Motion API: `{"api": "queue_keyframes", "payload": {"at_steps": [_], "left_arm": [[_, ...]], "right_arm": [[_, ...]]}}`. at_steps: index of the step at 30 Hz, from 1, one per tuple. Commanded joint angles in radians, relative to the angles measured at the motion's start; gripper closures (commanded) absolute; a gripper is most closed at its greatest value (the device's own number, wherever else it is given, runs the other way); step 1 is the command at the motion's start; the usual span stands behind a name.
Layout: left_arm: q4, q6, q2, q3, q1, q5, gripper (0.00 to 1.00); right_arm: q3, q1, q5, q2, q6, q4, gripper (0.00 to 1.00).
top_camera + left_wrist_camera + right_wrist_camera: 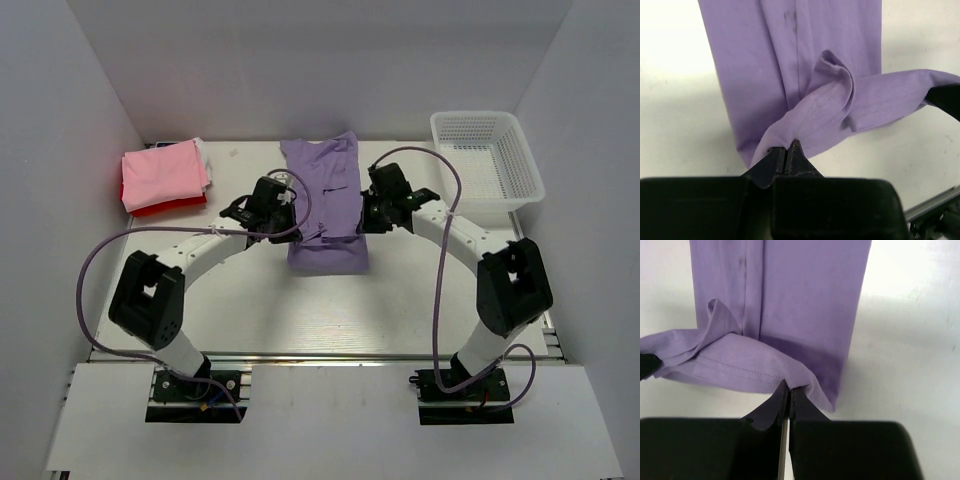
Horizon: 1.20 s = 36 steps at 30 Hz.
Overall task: Fold and stack the t-shirts
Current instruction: Fold the folded rectangular tshirt in 1/3 of the way
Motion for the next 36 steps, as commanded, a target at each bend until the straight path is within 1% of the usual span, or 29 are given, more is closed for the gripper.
{"api": "queue_keyframes", "payload": {"at_steps": [1,8,13,16,20,24,25,26,27,28,29,30,31,32,33,34,36], "left_arm": [[0.023,0.020,0.051,0.089,0.032,0.023,1.00],[0.023,0.050,0.190,0.248,0.099,0.063,1.00],[0.023,0.062,0.253,0.307,0.151,0.094,1.00],[0.046,0.073,0.308,0.337,0.171,0.146,1.00],[0.078,0.073,0.386,0.374,0.184,0.210,1.00],[0.089,0.064,0.482,0.464,0.208,0.220,1.00],[0.089,0.040,0.505,0.487,0.219,0.220,1.00],[0.080,0.030,0.529,0.512,0.228,0.220,1.00],[0.079,0.017,0.581,0.564,0.243,0.220,0.93],[0.079,0.001,0.610,0.596,0.254,0.230,0.84],[0.079,-0.044,0.638,0.628,0.276,0.252,0.74],[0.120,-0.068,0.661,0.676,0.289,0.291,0.42],[0.147,-0.091,0.702,0.699,0.302,0.357,0.26],[0.161,-0.153,0.722,0.751,0.328,0.386,0.10],[0.179,-0.175,0.736,0.773,0.340,0.422,0.00],[0.208,-0.196,0.746,0.785,0.351,0.457,0.00],[0.234,-0.223,0.746,0.785,0.366,0.448,0.00]], "right_arm": [[0.111,-0.035,-0.032,0.061,-0.063,-0.034,1.00],[0.293,-0.100,-0.095,0.192,-0.101,-0.057,1.00],[0.385,-0.133,-0.158,0.294,-0.124,-0.061,1.00],[0.441,-0.152,-0.198,0.360,-0.118,-0.058,1.00],[0.502,-0.169,-0.233,0.448,-0.083,-0.052,1.00],[0.586,-0.186,-0.260,0.520,-0.035,-0.034,1.00],[0.596,-0.189,-0.277,0.558,-0.016,-0.025,1.00],[0.623,-0.199,-0.287,0.572,0.015,-0.022,0.94],[0.654,-0.206,-0.340,0.592,0.049,-0.003,0.89],[0.681,-0.216,-0.356,0.632,0.075,0.021,0.84],[0.692,-0.228,-0.372,0.646,0.166,0.035,0.78],[0.703,-0.235,-0.433,0.657,0.205,0.084,0.62],[0.700,-0.250,-0.452,0.681,0.248,0.142,0.51],[0.694,-0.265,-0.478,0.687,0.359,0.231,0.42],[0.686,-0.278,-0.521,0.693,0.397,0.282,0.39],[0.659,-0.285,-0.544,0.698,0.438,0.398,0.37],[0.653,-0.310,-0.583,0.698,0.533,0.449,0.30]]}}
